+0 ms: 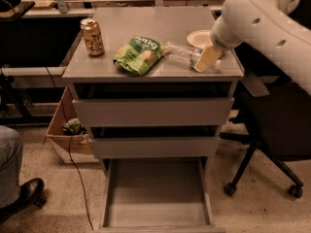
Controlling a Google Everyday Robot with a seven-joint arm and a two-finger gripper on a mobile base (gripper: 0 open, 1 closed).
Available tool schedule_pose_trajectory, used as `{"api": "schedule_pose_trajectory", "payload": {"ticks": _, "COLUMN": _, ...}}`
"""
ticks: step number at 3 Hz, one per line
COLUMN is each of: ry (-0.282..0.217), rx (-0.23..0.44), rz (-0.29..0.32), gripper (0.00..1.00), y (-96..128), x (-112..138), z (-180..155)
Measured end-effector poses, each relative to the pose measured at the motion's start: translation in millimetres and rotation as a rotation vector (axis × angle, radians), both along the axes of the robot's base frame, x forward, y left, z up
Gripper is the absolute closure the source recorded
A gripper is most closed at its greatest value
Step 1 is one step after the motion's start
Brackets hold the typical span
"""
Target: Pick water bottle from bottom drawer and place on counter
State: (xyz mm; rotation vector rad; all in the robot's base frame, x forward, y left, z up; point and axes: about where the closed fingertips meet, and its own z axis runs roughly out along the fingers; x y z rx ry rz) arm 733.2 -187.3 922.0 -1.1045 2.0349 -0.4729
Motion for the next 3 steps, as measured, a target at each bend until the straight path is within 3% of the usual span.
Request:
{"api": "schedule_pose_trajectory", "payload": {"ticks": 1, "ry": -0.036, "rx": 0.126, "rz": 0.062, "gripper": 0.0, "y": -16.0, "x": -28.8, "z": 20.3}}
{"api": "schedule_pose_trajectory", "payload": {"ticks": 3, "ry": -0.095, "rx": 0.408, "rz": 0.22, "gripper": 0.0, "y": -78.8, "x": -80.3, "z": 42.6}}
